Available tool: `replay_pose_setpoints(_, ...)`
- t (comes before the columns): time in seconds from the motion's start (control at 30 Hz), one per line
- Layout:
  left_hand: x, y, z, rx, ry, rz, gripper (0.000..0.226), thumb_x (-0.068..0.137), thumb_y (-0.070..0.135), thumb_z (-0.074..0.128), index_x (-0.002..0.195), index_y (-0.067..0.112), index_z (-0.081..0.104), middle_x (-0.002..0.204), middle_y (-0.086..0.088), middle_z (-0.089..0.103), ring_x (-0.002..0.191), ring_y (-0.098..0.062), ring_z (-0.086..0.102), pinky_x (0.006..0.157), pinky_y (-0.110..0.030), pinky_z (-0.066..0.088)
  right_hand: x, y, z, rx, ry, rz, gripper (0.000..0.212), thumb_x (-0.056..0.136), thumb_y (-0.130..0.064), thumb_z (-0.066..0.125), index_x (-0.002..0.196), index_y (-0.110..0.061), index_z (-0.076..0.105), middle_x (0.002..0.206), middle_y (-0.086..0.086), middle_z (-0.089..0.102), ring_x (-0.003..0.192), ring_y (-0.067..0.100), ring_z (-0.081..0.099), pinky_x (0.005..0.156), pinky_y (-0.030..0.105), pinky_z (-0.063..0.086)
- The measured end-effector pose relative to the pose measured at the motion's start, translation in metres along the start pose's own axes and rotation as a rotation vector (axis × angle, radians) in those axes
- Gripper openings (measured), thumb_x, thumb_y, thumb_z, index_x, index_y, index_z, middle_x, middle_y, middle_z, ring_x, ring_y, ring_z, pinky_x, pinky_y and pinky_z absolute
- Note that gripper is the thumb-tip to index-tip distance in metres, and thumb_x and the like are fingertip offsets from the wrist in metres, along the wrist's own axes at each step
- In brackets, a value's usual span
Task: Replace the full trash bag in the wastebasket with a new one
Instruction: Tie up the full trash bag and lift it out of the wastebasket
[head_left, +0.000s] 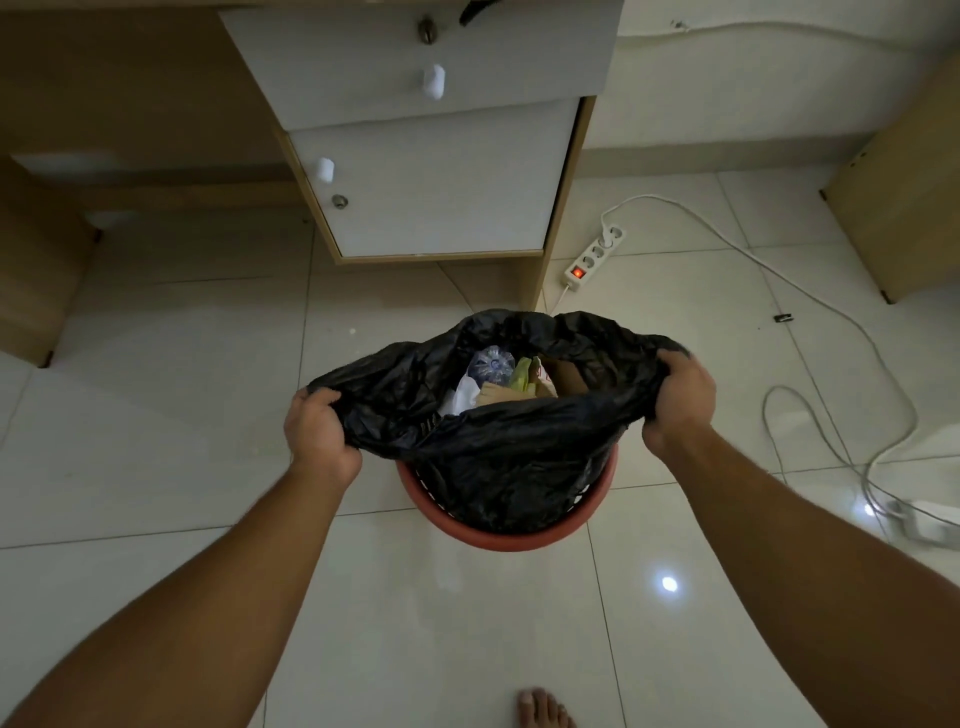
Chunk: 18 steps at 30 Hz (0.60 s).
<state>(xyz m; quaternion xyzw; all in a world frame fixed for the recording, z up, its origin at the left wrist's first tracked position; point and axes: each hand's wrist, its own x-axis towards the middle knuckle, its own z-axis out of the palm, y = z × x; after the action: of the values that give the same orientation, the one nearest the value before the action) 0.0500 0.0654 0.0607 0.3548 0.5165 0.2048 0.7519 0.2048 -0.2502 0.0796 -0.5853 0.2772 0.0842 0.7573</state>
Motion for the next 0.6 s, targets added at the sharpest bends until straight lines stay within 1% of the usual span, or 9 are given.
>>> replay_pose_setpoints(0.03, -0.001, 0.005, 0.004, 0.069, -0.008, -0.043, 0.017, 0.089, 0.017, 0.060, 0.099, 0.011, 0.071, 0.096, -0.009, 0.075, 0.095, -0.031, 0.071, 0.073, -0.038, 0.059, -0.001, -0.003, 0.002, -0.037, -0.060, 0.104, 0.020, 0.097, -0.022, 0.058, 0.103, -0.009, 0.072, 0.099, 0.009, 0.077, 0.091, 0.027, 0.073, 0.082, 0.038, 0.059)
replay_pose_setpoints(0.07, 0.000, 0.009, 0.008, 0.141, -0.047, -0.102, 0.026, 0.088, 0.031, 0.063, 0.104, 0.012, 0.073, 0.097, -0.008, 0.077, 0.094, -0.030, 0.073, 0.075, -0.040, 0.060, 0.000, -0.007, 0.004, -0.058, -0.106, 0.181, 0.027, 0.099, -0.029, 0.057, 0.110, -0.010, 0.072, 0.104, 0.010, 0.078, 0.092, 0.026, 0.075, 0.081, 0.039, 0.060)
replay_pose_setpoints(0.13, 0.002, 0.019, 0.014, 0.220, -0.133, -0.210, 0.041, 0.092, 0.044, 0.063, 0.117, 0.012, 0.071, 0.107, -0.010, 0.075, 0.098, -0.031, 0.072, 0.087, -0.043, 0.058, 0.004, -0.017, 0.012, -0.070, -0.123, 0.194, 0.026, 0.103, -0.025, 0.054, 0.117, -0.009, 0.069, 0.109, 0.013, 0.076, 0.090, 0.026, 0.076, 0.074, 0.038, 0.062)
replay_pose_setpoints(0.2, 0.004, 0.028, 0.020, 0.236, -0.134, -0.212, 0.038, 0.098, 0.037, 0.059, 0.122, 0.008, 0.067, 0.112, -0.014, 0.072, 0.100, -0.031, 0.070, 0.082, -0.041, 0.058, 0.007, -0.028, 0.024, -0.096, -0.131, 0.091, 0.022, 0.104, -0.015, 0.049, 0.107, -0.015, 0.071, 0.103, 0.010, 0.078, 0.091, 0.025, 0.076, 0.070, 0.036, 0.062)
replay_pose_setpoints(0.27, 0.003, 0.035, 0.028, 0.174, -0.159, -0.128, 0.034, 0.101, 0.028, 0.055, 0.125, 0.006, 0.064, 0.115, -0.016, 0.071, 0.100, -0.031, 0.070, 0.072, -0.037, 0.057, 0.001, -0.035, 0.039, -0.136, -0.202, -0.017, 0.033, 0.105, -0.008, 0.043, 0.101, -0.019, 0.073, 0.098, 0.007, 0.078, 0.097, 0.025, 0.074, 0.078, 0.037, 0.063)
replay_pose_setpoints(0.3, 0.002, 0.036, 0.032, 0.124, -0.163, -0.070, 0.033, 0.102, 0.025, 0.054, 0.128, 0.006, 0.062, 0.117, -0.016, 0.070, 0.100, -0.031, 0.070, 0.071, -0.037, 0.058, -0.002, -0.037, 0.044, -0.150, -0.239, -0.047, 0.036, 0.105, -0.007, 0.040, 0.103, -0.020, 0.073, 0.101, 0.007, 0.076, 0.100, 0.025, 0.072, 0.084, 0.039, 0.062)
replay_pose_setpoints(0.4, -0.002, 0.040, 0.040, -0.014, -0.133, 0.047, 0.032, 0.103, 0.017, 0.051, 0.132, 0.008, 0.061, 0.119, -0.013, 0.069, 0.102, -0.030, 0.069, 0.077, -0.040, 0.060, -0.005, -0.045, 0.050, -0.093, -0.276, -0.091, 0.038, 0.105, -0.004, 0.036, 0.107, -0.020, 0.070, 0.110, 0.009, 0.073, 0.099, 0.024, 0.070, 0.086, 0.037, 0.059)
replay_pose_setpoints(0.5, 0.003, 0.043, 0.034, -0.065, -0.068, 0.067, 0.032, 0.103, 0.013, 0.047, 0.131, 0.006, 0.061, 0.122, -0.015, 0.068, 0.106, -0.032, 0.068, 0.086, -0.042, 0.059, 0.003, -0.059, 0.045, 0.074, -0.144, -0.062, 0.025, 0.095, -0.002, 0.042, 0.096, -0.013, 0.064, 0.092, 0.008, 0.068, 0.083, 0.024, 0.064, 0.073, 0.033, 0.051)
replay_pose_setpoints(0.6, 0.002, 0.048, 0.018, -0.071, 0.027, 0.082, 0.030, 0.102, 0.007, 0.040, 0.116, 0.010, 0.066, 0.113, -0.014, 0.069, 0.101, -0.031, 0.068, 0.080, -0.037, 0.059, 0.002, -0.062, 0.024, 0.227, 0.011, -0.002, 0.009, 0.090, -0.010, 0.051, 0.084, -0.013, 0.057, 0.080, 0.007, 0.062, 0.074, 0.023, 0.060, 0.066, 0.031, 0.048)
